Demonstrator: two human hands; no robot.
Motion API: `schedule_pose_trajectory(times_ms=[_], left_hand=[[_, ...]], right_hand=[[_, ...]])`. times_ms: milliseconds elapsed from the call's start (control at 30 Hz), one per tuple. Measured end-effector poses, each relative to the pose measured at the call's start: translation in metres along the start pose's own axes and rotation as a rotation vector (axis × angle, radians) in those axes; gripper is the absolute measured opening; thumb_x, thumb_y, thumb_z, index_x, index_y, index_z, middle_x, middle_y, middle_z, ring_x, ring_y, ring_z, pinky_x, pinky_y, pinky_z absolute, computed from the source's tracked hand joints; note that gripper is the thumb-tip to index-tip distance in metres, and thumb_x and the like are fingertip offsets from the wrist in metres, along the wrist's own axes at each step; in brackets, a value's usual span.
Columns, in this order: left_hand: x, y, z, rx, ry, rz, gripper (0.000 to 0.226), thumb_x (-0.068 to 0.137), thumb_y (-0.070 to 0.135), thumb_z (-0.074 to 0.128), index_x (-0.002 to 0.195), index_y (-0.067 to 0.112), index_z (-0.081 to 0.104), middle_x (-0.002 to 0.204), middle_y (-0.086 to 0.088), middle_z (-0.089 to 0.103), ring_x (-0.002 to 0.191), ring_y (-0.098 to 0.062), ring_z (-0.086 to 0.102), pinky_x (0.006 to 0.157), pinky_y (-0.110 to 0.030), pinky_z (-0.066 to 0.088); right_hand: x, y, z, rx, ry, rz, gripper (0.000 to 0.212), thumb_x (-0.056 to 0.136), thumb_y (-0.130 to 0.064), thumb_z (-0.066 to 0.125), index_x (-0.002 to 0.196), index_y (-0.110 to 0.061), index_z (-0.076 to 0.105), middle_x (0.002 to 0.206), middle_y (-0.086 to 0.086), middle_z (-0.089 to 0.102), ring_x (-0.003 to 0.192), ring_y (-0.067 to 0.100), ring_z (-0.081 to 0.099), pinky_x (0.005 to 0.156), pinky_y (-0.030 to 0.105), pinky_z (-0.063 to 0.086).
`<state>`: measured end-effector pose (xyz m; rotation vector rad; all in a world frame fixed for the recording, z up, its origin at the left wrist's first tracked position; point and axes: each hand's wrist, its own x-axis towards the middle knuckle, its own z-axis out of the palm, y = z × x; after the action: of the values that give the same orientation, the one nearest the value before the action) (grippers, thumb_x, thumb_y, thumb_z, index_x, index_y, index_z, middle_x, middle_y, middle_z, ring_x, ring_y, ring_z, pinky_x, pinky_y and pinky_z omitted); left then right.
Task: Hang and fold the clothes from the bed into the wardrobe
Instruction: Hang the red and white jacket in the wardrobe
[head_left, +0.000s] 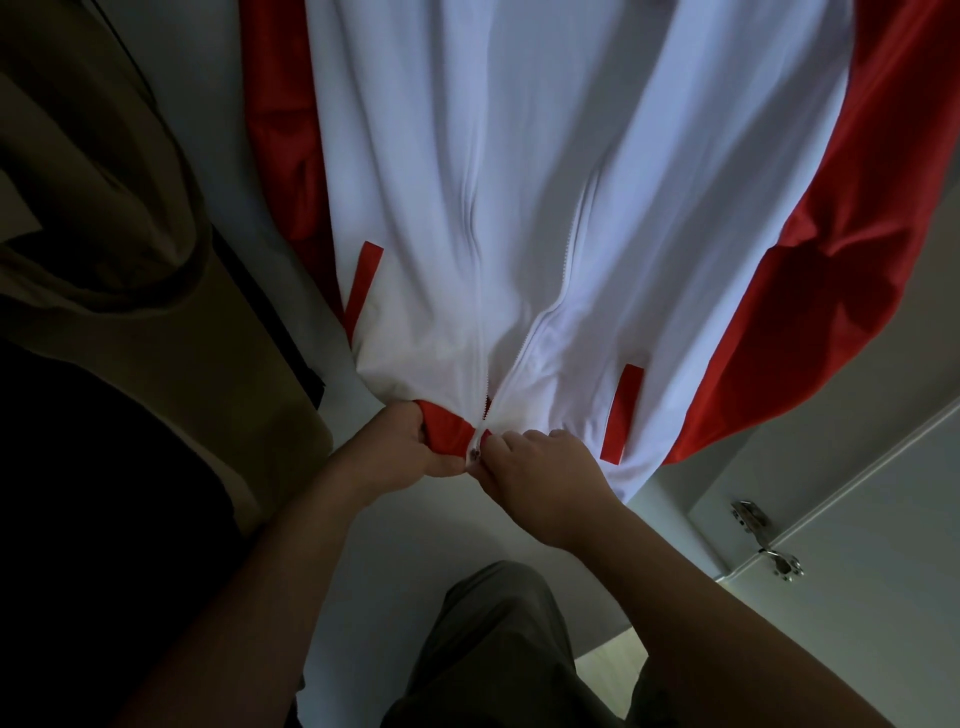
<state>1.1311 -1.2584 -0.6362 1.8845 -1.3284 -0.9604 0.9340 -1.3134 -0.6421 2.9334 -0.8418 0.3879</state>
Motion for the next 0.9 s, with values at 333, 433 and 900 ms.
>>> schedule_pose_trajectory(times_ms=[333, 433, 900], left_hand=[[0.005, -0.024, 0.018, 0.017, 0.005, 0.006, 0.046, 0.075, 0.027, 0.085, 0.115, 0.025, 0.063, 0.104, 0.008, 0.070, 0.101, -0.010, 0.065, 0.088, -0.028, 0.053], [0.005, -0.033, 0.020, 0.011, -0.108, -0.022, 0.046, 0.073, 0.025, 0.084, 0.115, 0.023, 0.066, 0.103, 0.004, 0.073, 0.101, -0.012, 0.067, 0.091, -0.033, 0.055], [0.012, 0.015, 0.034, 0.324, 0.350, 0.263, 0.040, 0.074, 0.060, 0.075, 0.086, 0.025, 0.058, 0.087, 0.013, 0.068, 0.078, -0.007, 0.064, 0.067, -0.023, 0.052]], right_hand=[[-0.002, -0.001, 0.009, 0.257, -0.222, 0.064, 0.033, 0.105, -0.043, 0.033, 0.100, -0.021, 0.058, 0.080, -0.007, 0.059, 0.068, 0.014, 0.059, 0.069, 0.033, 0.052], [0.005, 0.002, 0.003, 0.188, -0.193, 0.102, 0.020, 0.102, -0.037, 0.042, 0.095, -0.024, 0.056, 0.076, -0.008, 0.058, 0.065, 0.013, 0.060, 0.059, 0.028, 0.048], [0.034, 0.018, -0.031, 0.103, 0.070, 0.208, 0.030, 0.102, -0.030, 0.042, 0.073, -0.025, 0.043, 0.060, -0.009, 0.045, 0.052, 0.017, 0.048, 0.047, 0.022, 0.026]])
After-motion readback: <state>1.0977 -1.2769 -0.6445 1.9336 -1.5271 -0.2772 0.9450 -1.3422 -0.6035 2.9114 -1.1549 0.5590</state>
